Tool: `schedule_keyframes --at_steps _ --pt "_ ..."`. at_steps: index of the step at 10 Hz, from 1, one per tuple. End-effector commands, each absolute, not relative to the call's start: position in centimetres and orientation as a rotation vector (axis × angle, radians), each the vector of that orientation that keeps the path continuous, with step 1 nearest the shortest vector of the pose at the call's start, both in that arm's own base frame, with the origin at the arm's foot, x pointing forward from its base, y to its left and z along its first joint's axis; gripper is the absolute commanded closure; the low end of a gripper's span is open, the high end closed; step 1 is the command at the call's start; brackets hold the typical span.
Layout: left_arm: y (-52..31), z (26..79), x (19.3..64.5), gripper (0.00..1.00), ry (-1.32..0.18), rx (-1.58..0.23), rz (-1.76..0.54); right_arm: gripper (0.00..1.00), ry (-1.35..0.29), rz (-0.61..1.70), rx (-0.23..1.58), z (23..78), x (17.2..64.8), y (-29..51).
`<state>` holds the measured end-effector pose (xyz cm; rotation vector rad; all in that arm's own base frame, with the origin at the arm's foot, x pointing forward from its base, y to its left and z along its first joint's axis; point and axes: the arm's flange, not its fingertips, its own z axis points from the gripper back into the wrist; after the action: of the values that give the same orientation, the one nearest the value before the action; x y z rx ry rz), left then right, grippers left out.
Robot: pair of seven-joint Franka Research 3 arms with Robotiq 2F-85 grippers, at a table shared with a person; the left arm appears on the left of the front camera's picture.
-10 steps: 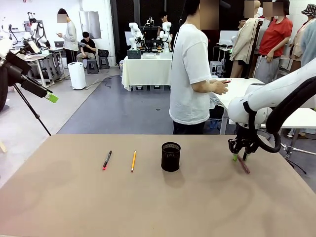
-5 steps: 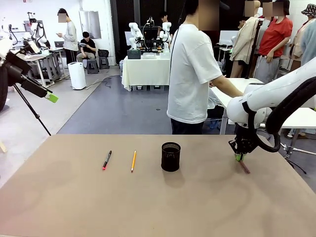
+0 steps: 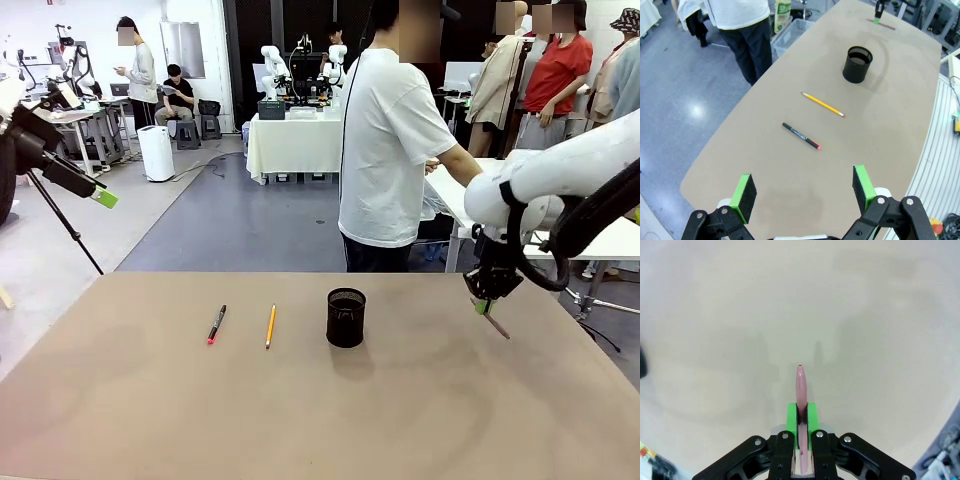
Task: Place the pens into the pen holder.
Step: Pick up a writing instrument from the table and place it into the Pen holder.
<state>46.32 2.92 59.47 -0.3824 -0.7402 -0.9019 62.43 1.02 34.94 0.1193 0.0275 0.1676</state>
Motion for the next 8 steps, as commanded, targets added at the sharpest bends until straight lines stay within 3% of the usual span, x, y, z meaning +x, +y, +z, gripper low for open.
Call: schedule_keyframes --at_steps 1,3,6,8 --pt "3.0 59.6 46.3 0.0 -0.744 -0.389 -0.907 1.0 0.069 0.332 0.326 37.9 60.3 0.1" --pt "3.0 59.6 46.3 0.0 -0.744 -0.389 -0.907 1.0 0.043 0.615 0.679 41.5 59.3 0.1" --pt "3.0 59.6 46.3 0.0 -0.744 -0.389 -0.907 1.0 -0.073 0.891 0.927 44.8 58.9 1.1" --pt "3.0 59.6 46.3 0.0 -0.744 -0.389 -0.907 1.0 -0.363 1.039 1.013 46.1 59.3 1.7"
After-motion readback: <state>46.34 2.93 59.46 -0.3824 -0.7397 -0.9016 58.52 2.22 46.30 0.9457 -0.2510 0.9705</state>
